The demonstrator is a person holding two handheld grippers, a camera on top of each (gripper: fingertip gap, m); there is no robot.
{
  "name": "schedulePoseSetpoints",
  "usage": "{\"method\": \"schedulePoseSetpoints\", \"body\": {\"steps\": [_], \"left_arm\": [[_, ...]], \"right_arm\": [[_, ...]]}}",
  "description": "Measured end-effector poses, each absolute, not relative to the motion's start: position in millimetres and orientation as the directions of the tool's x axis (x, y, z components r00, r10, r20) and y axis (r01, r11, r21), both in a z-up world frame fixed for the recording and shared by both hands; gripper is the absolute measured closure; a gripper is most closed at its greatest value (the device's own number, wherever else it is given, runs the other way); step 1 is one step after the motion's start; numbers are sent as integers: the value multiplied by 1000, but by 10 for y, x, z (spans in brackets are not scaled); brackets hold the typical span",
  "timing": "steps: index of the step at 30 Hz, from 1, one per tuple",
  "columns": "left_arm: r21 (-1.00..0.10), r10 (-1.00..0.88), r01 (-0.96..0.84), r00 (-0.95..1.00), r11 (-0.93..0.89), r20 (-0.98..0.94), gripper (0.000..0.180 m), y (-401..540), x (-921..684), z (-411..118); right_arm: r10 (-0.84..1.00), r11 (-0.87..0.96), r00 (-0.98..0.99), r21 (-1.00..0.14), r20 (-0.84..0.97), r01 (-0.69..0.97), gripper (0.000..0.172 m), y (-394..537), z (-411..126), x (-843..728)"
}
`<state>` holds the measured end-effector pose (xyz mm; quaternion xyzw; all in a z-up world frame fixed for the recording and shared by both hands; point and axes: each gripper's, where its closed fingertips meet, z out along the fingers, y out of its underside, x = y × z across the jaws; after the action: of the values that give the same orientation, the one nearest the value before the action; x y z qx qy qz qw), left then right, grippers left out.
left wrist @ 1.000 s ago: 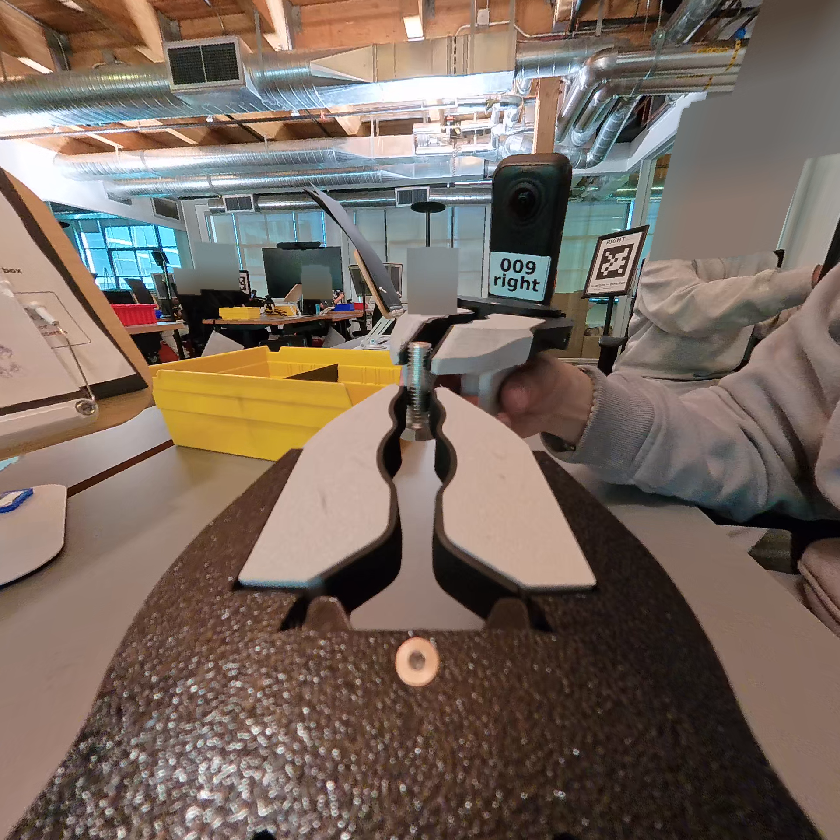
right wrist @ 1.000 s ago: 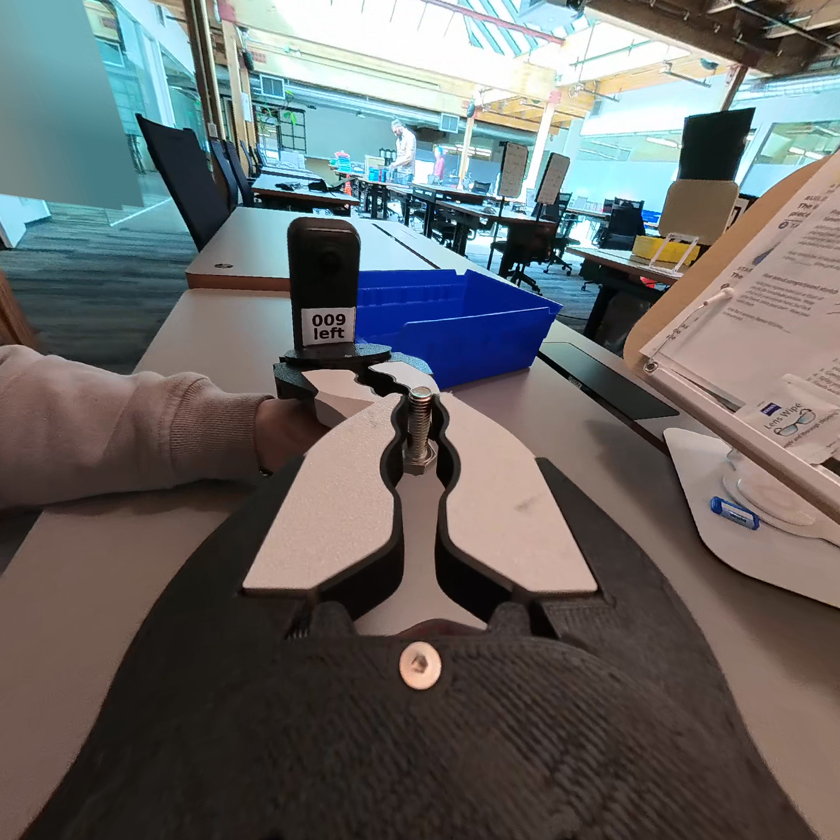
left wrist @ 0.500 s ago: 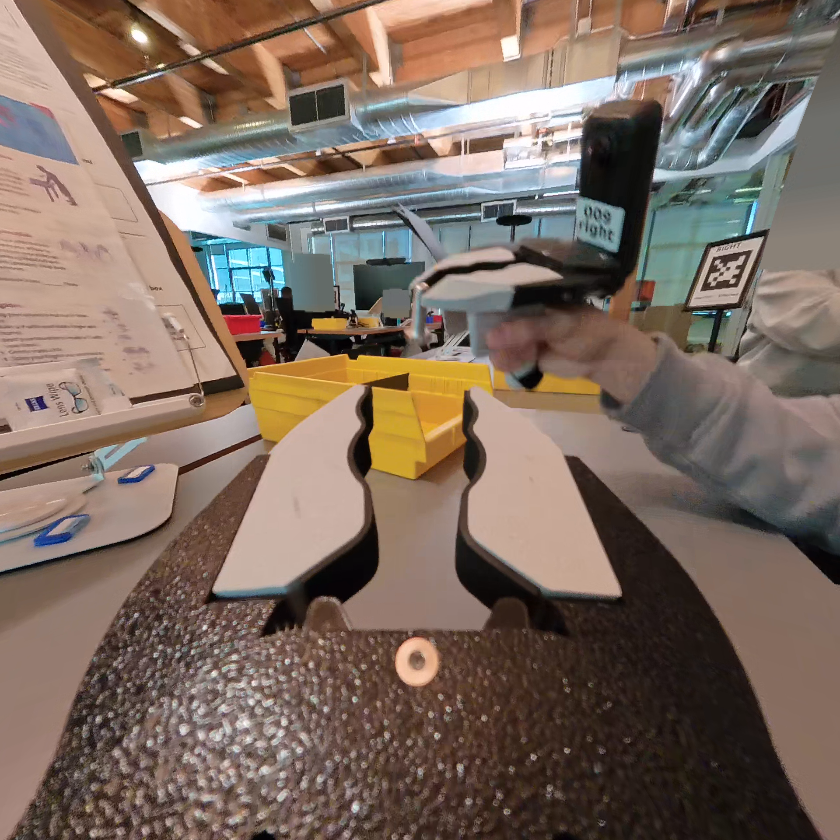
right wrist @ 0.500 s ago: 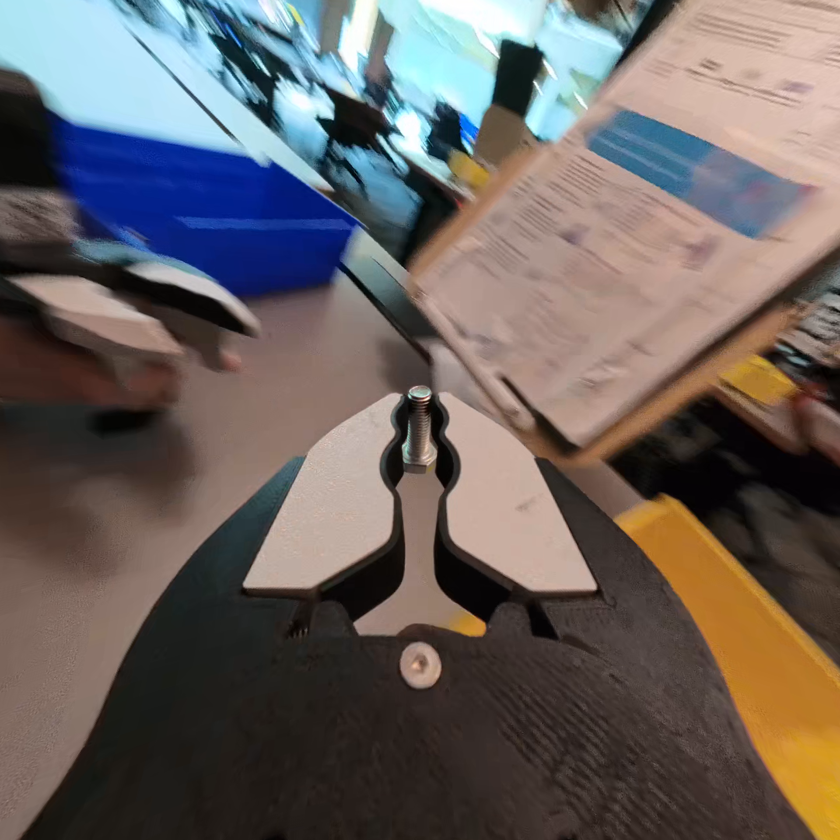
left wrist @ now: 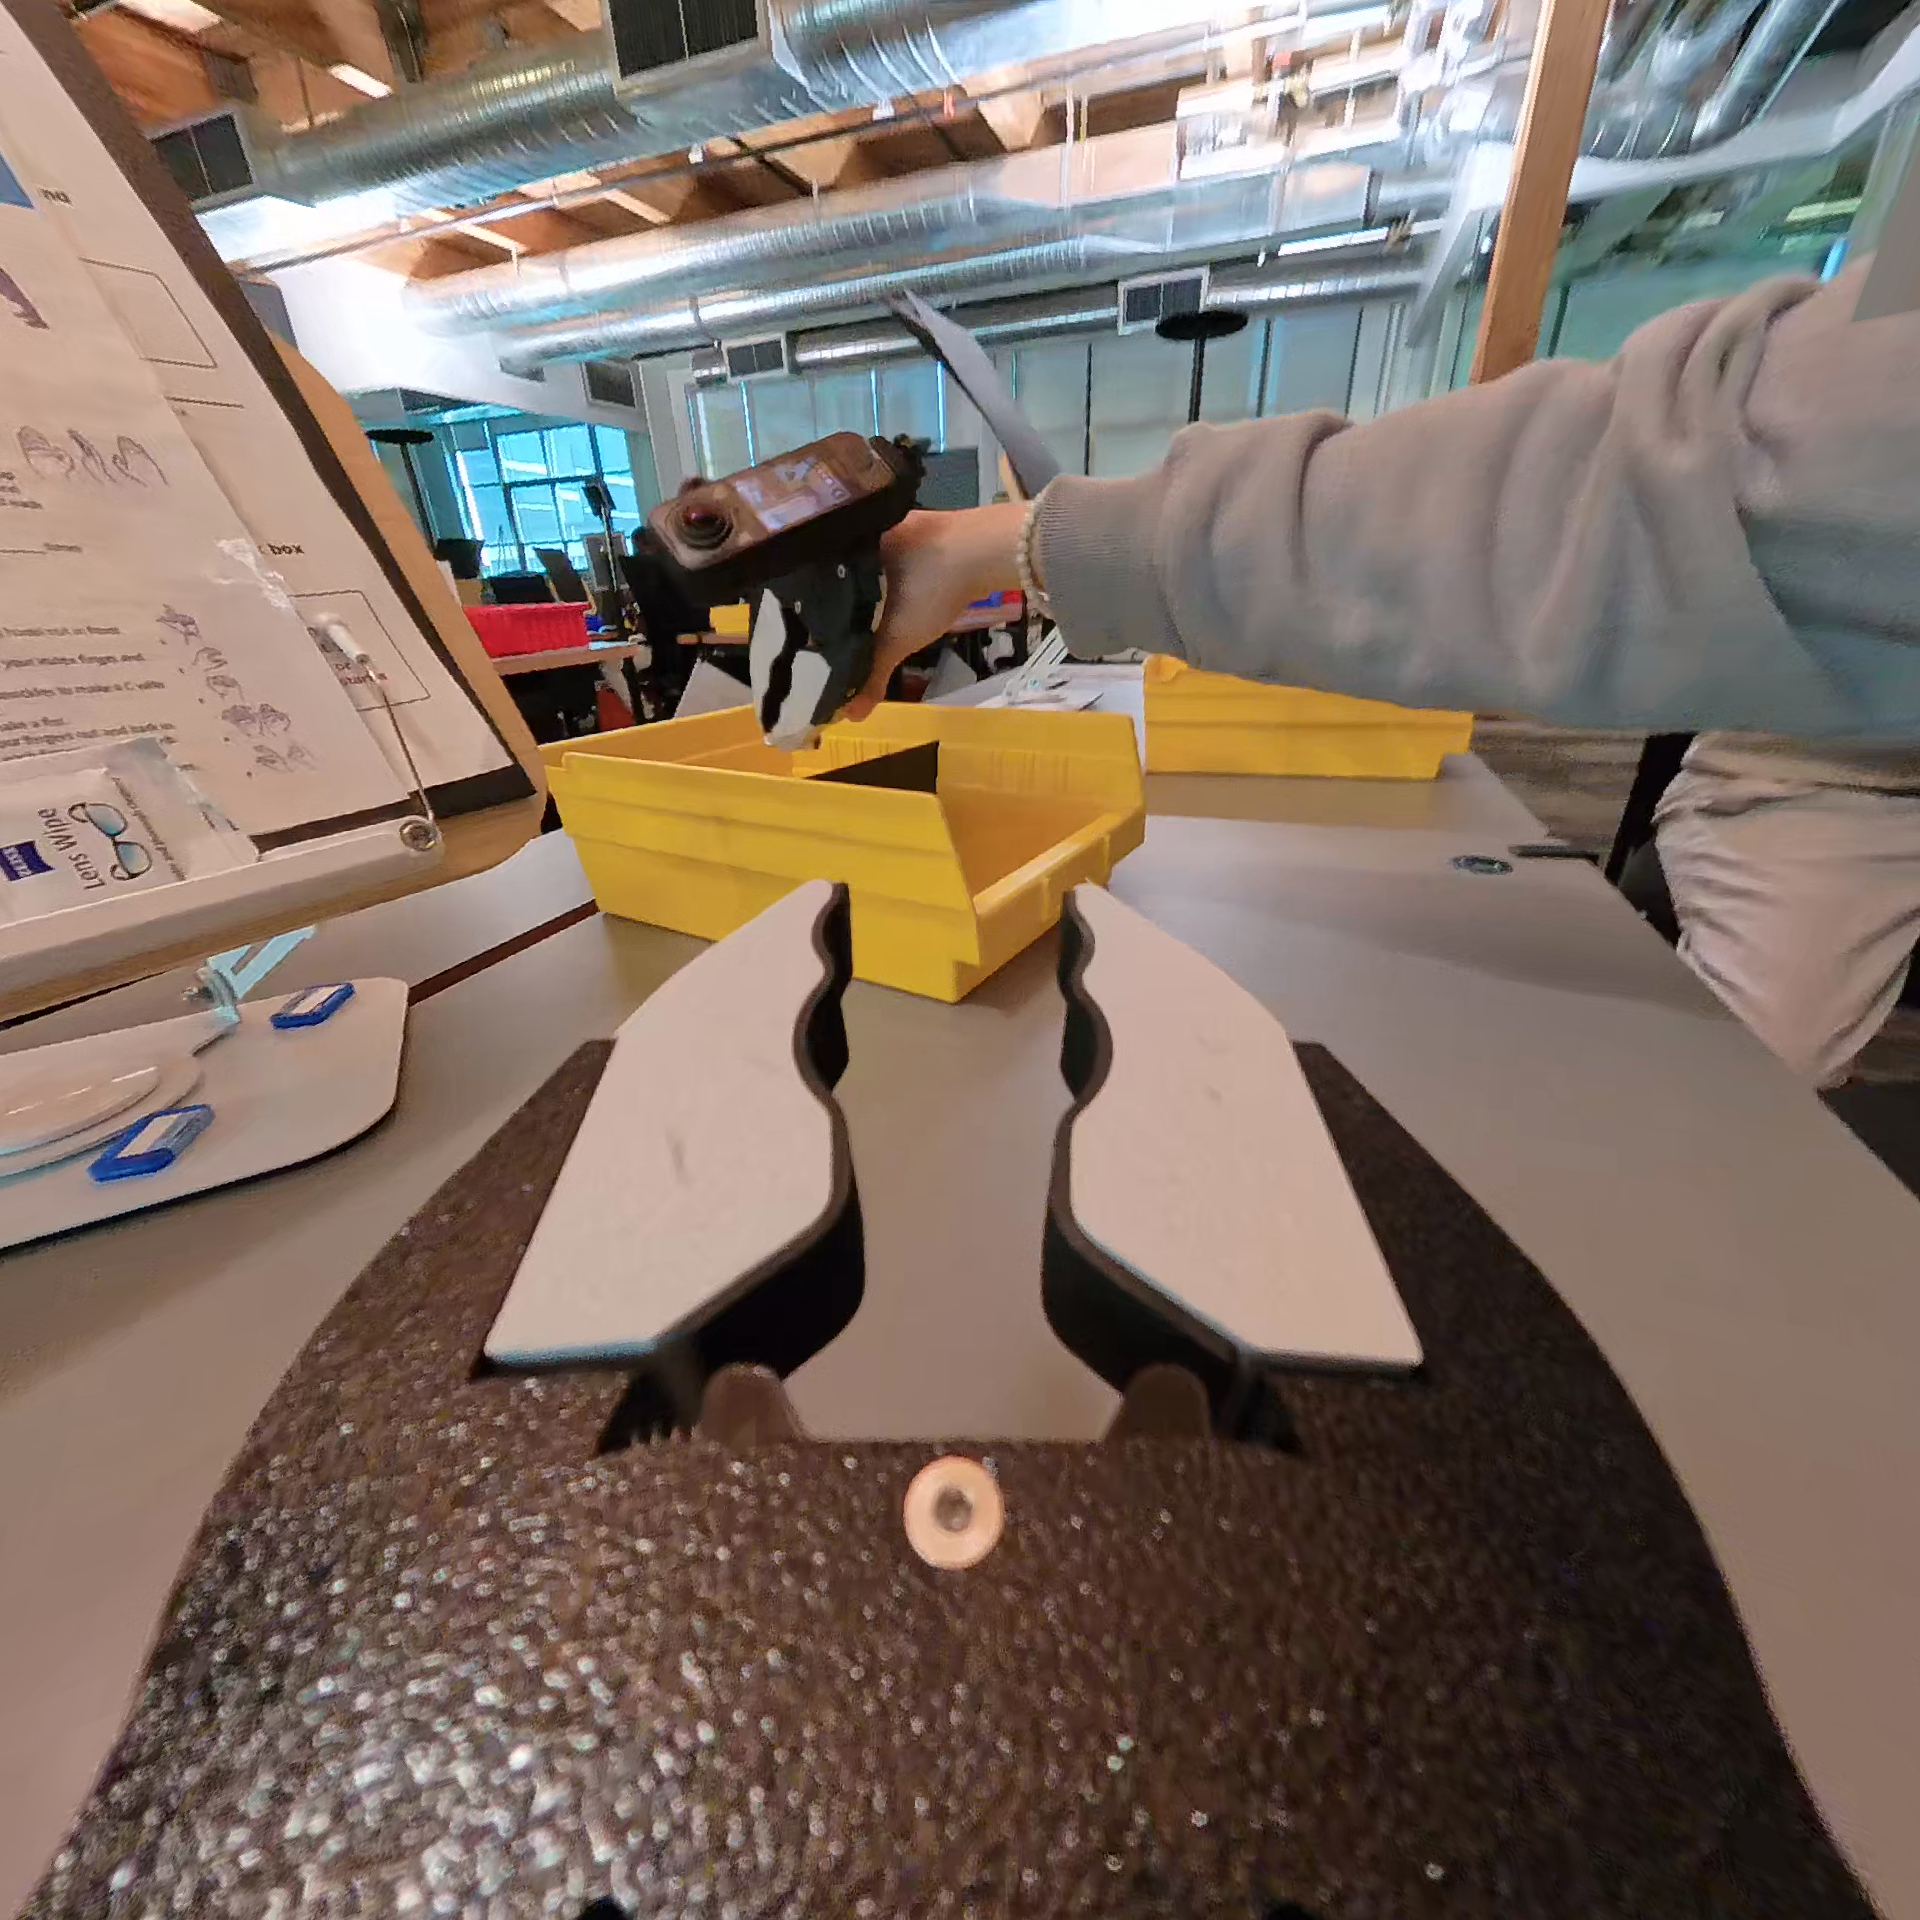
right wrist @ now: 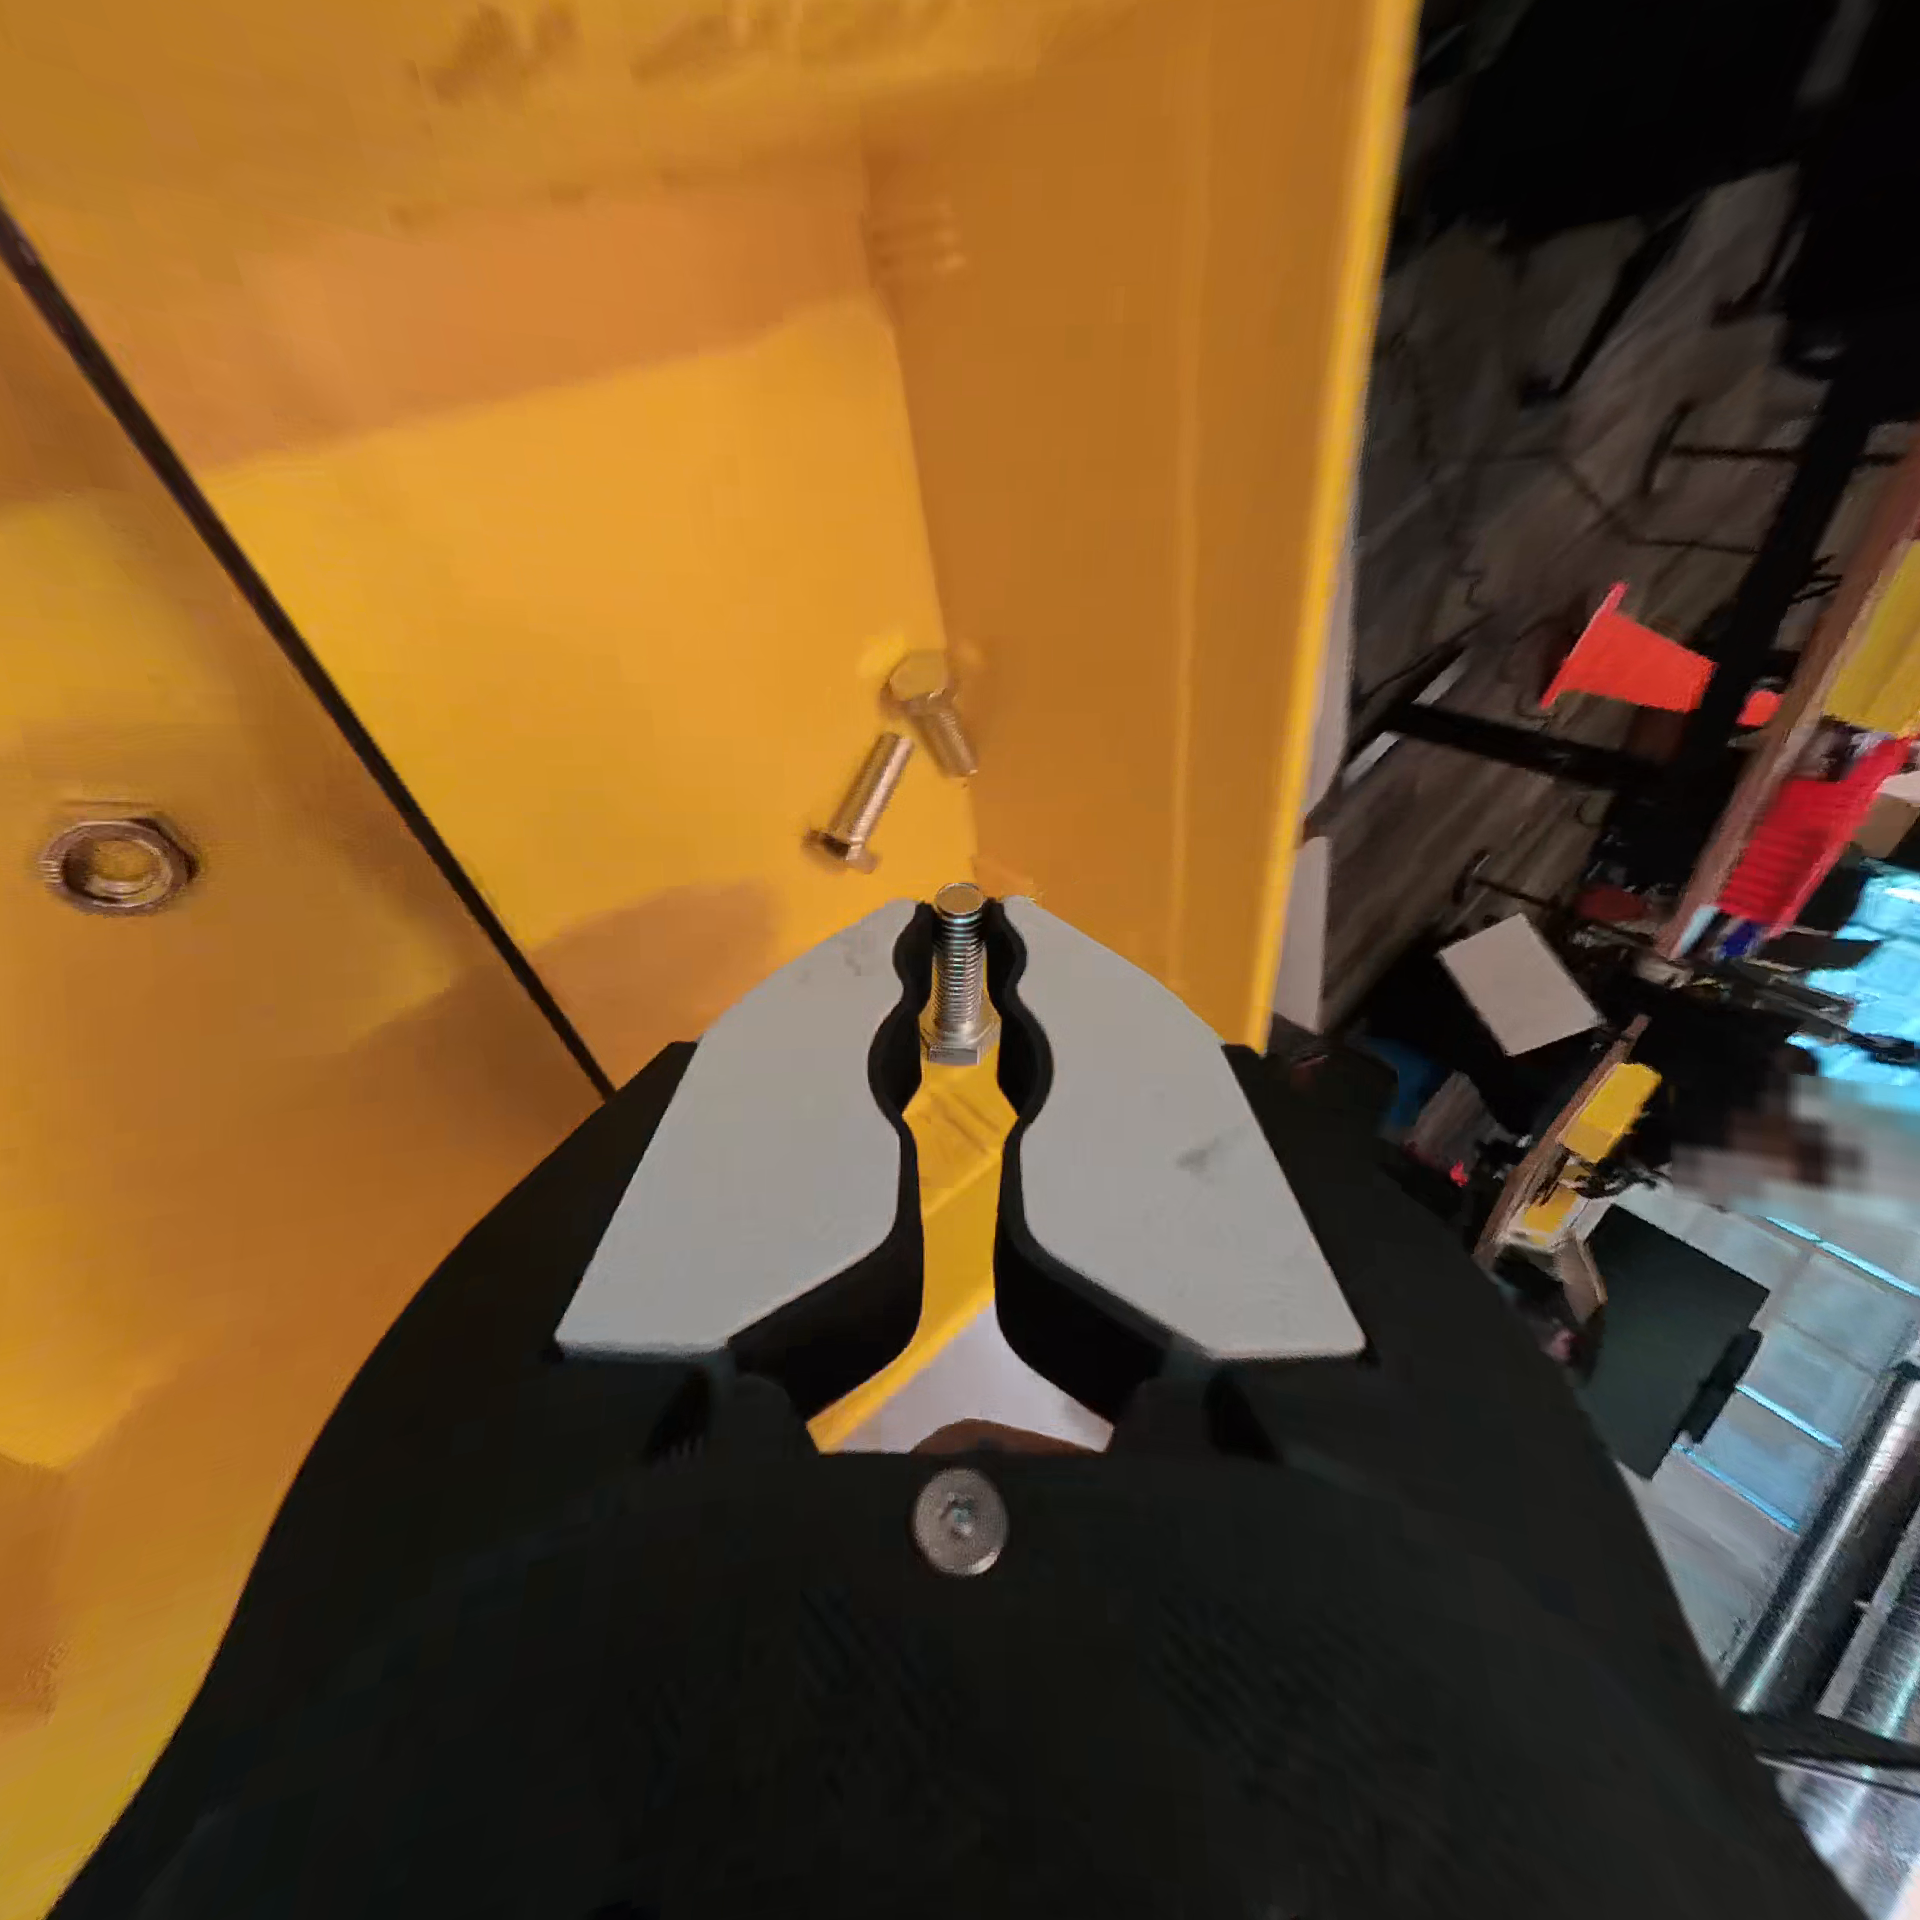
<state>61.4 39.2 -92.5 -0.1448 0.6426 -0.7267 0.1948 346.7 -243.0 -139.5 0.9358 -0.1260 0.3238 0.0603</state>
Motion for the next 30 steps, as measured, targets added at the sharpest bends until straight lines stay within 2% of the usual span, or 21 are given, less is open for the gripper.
{"method": "schedulePoseSetpoints", "body": {"steps": [2,3,6,8,10,12,15,17,21,23,25,28,30], "left_arm": [[-992,-480,104,-875,-69,-58,143,392,618,-938],[-993,-488,102,-871,-59,-61,143,396,624,-942],[-995,-524,88,-850,-36,-56,143,448,654,-927],[-996,-541,71,-841,-57,-29,140,531,636,-857],[-995,-599,9,-799,-99,53,139,728,653,-765],[-977,-687,-122,-695,-174,210,140,1073,707,-683],[-875,-777,-378,-433,-303,456,142,1760,752,-692],[-797,-793,-474,-281,-375,541,141,2228,733,-661],[-692,-818,-515,35,-507,574,139,3226,780,-665],[-602,-785,-561,150,-568,601,144,3532,802,-748],[-511,-789,-635,278,-579,548,152,3783,800,-963],[-330,-718,-657,492,-677,493,145,3995,759,-1265],[-261,-685,-650,569,-714,456,135,4006,749,-1375]], "right_arm": [[-230,-947,779,50,583,-317,161,-2469,-1571,3411],[-246,-946,738,9,629,-323,157,-2456,-1551,3464],[-380,-907,590,-163,712,-388,129,-2448,-1290,3505],[-511,-850,490,-327,706,-413,122,-2375,-1041,3398],[-638,-770,458,-533,619,-352,114,-2088,-850,3149],[-720,-651,510,-713,470,-262,115,-1675,-746,2785],[-706,-459,661,-875,253,-154,117,-1026,-738,2162],[-659,-363,732,-925,171,-110,118,-685,-792,1827],[-561,-281,824,-955,83,-95,112,-250,-957,1328],[-525,-282,851,-945,8,-165,105,-141,-1072,1130],[-512,-269,857,-937,-55,-221,102,-40,-1074,1020],[-474,-307,880,-932,-24,-191,92,33,-1067,922],[-459,-325,888,-934,18,-149,88,32,-1102,894]]}}
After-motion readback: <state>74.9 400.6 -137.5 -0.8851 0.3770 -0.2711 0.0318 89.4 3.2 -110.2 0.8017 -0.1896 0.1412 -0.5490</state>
